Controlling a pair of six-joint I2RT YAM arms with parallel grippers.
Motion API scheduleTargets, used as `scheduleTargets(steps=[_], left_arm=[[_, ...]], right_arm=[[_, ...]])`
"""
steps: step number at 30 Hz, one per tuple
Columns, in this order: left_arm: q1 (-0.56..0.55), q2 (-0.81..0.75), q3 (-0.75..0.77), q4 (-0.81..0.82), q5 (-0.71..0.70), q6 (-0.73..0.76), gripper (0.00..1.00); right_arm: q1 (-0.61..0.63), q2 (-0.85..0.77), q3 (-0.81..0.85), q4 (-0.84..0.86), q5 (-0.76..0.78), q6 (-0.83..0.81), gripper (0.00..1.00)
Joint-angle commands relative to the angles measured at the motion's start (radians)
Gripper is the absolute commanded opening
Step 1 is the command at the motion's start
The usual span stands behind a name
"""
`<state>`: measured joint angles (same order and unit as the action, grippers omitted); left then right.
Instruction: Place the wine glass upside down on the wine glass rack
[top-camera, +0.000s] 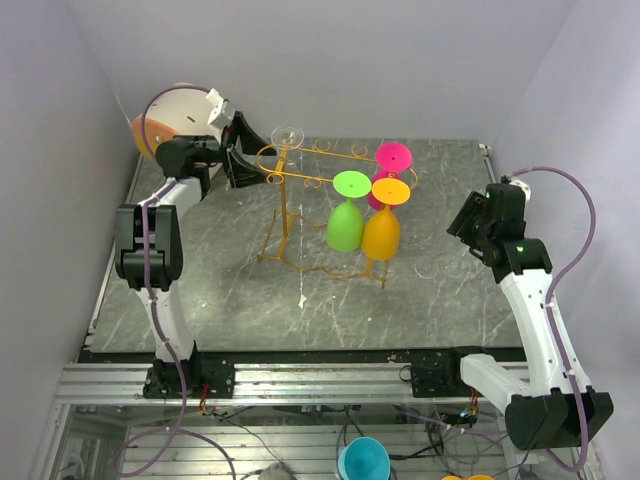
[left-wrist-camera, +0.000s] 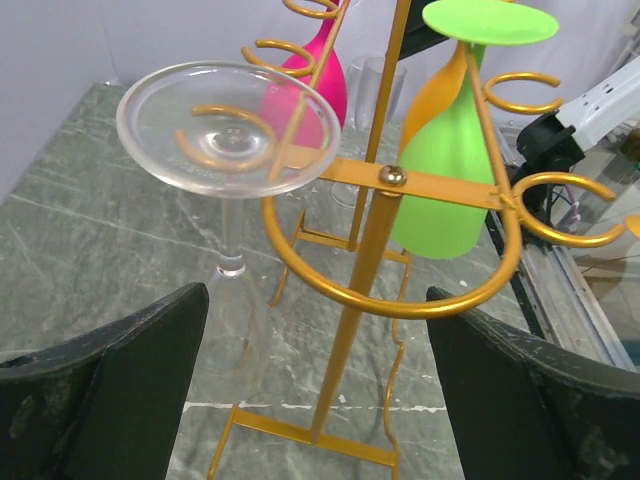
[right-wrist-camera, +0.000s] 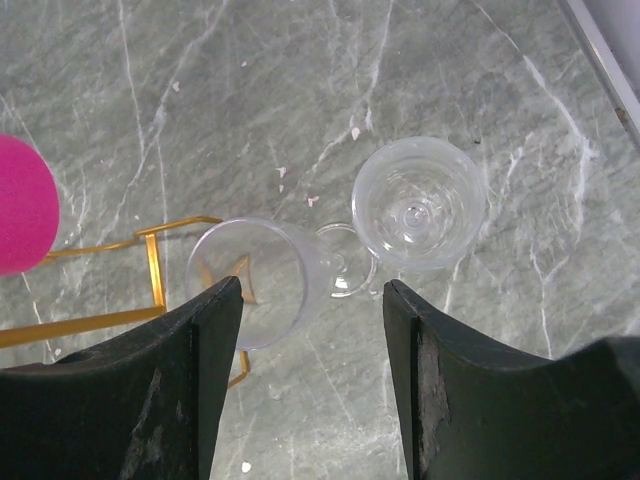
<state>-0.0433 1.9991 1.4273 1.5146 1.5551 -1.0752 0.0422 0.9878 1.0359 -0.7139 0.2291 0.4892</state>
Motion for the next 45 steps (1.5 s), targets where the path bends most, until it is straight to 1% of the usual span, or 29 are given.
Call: scheduleTargets(steps=[1, 5, 6, 8, 14, 18, 24, 30, 31, 32, 35, 36, 37, 38, 39, 42, 45], left_arm=[[0.019, -0.07, -0.026, 0.212, 0.031, -0.068, 1.0], [0.028, -0.134, -0.074, 0.212, 0.032, -0.119, 1.0], [0.056, -0.155, -0.089, 0.211, 0.033, -0.131, 0.99], [0.072, -0.199, -0.128, 0.211, 0.033, -0.145, 1.0], [0.115, -0.309, -0.206, 0.211, 0.033, -0.226, 1.0], [0.141, -0.373, -0.247, 0.211, 0.033, -0.248, 1.0], [0.2, -0.432, -0.274, 0.211, 0.031, -0.347, 1.0], [0.253, -0.484, -0.263, 0.21, 0.033, -0.503, 1.0], [0.261, -0.482, -0.251, 0.208, 0.034, -0.557, 1.0], [0.271, -0.473, -0.236, 0.193, 0.034, -0.641, 1.0], [0.3, -0.437, -0.187, 0.045, 0.03, -0.702, 0.99], [0.309, -0.424, -0.176, 0.024, 0.027, -0.733, 0.99], [0.32, -0.411, -0.168, 0.038, 0.021, -0.785, 0.99], [0.33, -0.398, -0.163, 0.096, 0.009, -0.865, 0.99], [0.339, -0.385, -0.159, 0.194, -0.001, -0.934, 1.0], [0.342, -0.394, -0.142, 0.2, 0.034, -0.917, 0.99], [0.37, -0.43, -0.146, 0.147, 0.033, -0.889, 1.0]], right_arm=[[-0.006, 0.0, -0.016, -0.005, 0.014, -0.028, 0.58], [-0.006, 0.033, -0.01, -0.008, 0.007, -0.033, 0.58], [-0.007, 0.038, -0.008, -0.008, 0.005, -0.034, 0.57], [-0.007, 0.054, 0.002, -0.009, -0.006, -0.041, 0.55], [-0.006, 0.101, 0.065, -0.078, 0.002, -0.047, 0.5], [-0.008, 0.103, 0.096, -0.107, 0.008, -0.039, 0.49], [-0.007, 0.162, 0.146, -0.181, -0.033, -0.038, 0.48], [-0.007, 0.185, 0.168, -0.211, -0.068, -0.044, 0.48], [-0.008, 0.189, 0.167, -0.212, -0.073, -0.045, 0.48], [-0.007, 0.189, 0.166, -0.215, -0.076, -0.046, 0.48], [-0.007, 0.192, 0.16, -0.22, -0.076, -0.048, 0.47], [-0.008, 0.192, 0.159, -0.222, -0.078, -0.048, 0.46], [-0.008, 0.19, 0.156, -0.222, -0.079, -0.049, 0.45], [-0.008, 0.189, 0.153, -0.221, -0.085, -0.048, 0.44], [-0.008, 0.189, 0.146, -0.217, -0.09, -0.048, 0.42], [-0.007, 0.188, 0.126, -0.214, -0.098, -0.045, 0.37], [-0.007, 0.181, 0.106, -0.208, -0.096, -0.047, 0.3]])
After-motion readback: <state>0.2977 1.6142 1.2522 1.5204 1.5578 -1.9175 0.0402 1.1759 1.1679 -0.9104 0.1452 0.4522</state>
